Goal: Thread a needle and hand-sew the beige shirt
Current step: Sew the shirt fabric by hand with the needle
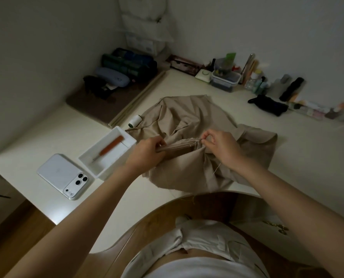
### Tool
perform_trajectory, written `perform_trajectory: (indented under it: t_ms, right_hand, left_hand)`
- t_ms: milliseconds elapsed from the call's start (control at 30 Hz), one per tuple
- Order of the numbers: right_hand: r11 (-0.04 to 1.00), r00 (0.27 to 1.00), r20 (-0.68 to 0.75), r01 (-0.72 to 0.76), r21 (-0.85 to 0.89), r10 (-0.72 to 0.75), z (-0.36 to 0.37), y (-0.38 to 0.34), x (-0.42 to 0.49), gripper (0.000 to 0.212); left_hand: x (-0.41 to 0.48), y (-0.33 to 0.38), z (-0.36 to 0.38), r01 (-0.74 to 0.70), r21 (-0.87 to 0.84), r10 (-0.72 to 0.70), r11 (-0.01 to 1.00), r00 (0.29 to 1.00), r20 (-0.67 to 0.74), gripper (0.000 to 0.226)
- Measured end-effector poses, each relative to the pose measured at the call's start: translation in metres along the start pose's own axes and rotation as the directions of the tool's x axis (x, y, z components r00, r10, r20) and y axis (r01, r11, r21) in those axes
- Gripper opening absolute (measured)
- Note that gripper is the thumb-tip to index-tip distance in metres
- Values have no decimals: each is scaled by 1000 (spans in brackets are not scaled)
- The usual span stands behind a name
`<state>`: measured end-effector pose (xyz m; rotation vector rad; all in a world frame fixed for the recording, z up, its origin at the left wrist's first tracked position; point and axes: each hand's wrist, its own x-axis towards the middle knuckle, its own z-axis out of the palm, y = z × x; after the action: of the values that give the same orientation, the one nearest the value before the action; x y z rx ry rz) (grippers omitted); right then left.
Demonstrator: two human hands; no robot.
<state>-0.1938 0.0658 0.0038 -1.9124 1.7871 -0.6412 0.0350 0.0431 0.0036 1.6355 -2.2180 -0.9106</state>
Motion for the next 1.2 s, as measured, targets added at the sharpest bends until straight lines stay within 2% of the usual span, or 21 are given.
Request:
perform_trajectory:
  t_ms: [100,200,267,333,367,433,500,567,633,700,833,867,900,933,967,1033,1133,1200]
  right_hand:
    - [999,1000,0,-27,-39,27,-4,3,12,6]
    - [997,999,7,-51,-52,52,-5,7,22,7]
    - [997,998,2,-61,-47,61,-4,9,27,7]
    - [997,997,-15,-76,-33,75,1,12,31,6]
    - [996,996,-25,-86,-22,85,3,13,33,6]
    - [994,993,-42,-108,-3,108,8,15,35,8]
    - [990,989,-58,-136,25,137,11,18,36,10]
    - [981,979,-83,-178,76,184,14,19,35,16]
    - [962,965,-79,-238,137,250,17,17,30,30]
    - [934,946,-33,-312,177,322,21,16,19,42]
    - [877,895,132,-444,185,426,35,23,-2,62]
    - [869,881,169,-466,165,441,40,26,-5,61]
    - [871,873,202,-473,130,444,44,29,-7,51]
    - [885,871,223,-461,61,438,49,33,-9,30]
    - [901,876,232,-433,-3,422,52,35,-11,16]
    - [915,883,242,-399,-62,402,58,41,-13,38]
    - [923,907,172,-383,-40,384,42,44,-10,42]
    - [926,921,95,-378,-10,377,19,46,-3,43]
  left_hand:
    - [9,-7,-6,11,1,-11,1000,999,47,12]
    - [16,-11,-9,104,-216,-70,971,985,159,7]
    - [21,-11,-9,174,-318,-110,932,972,210,21]
    - [25,-12,-8,171,-246,-122,954,972,203,31]
    - [27,-13,-7,122,-115,-104,986,983,153,36]
    - [26,-13,-2,-10,144,15,989,999,-29,40]
    - [23,-3,5,-129,233,164,964,977,-138,36]
    - [22,6,16,-206,315,240,926,968,-75,37]
    - [22,8,27,-205,395,219,896,976,8,35]
    - [24,4,32,-169,416,182,893,983,8,26]
    - [25,4,38,-125,399,150,908,988,-34,23]
    - [24,5,38,-120,394,148,911,988,-41,22]
    - [23,7,39,-118,391,151,913,987,-55,22]
    - [22,8,39,-117,389,157,914,985,-71,22]
    - [21,8,40,-120,385,166,915,982,-89,21]
    - [19,9,39,-127,384,186,914,975,-121,20]
    - [22,8,37,-152,353,221,923,961,-164,20]
    - [27,13,38,-159,272,210,949,963,-171,23]
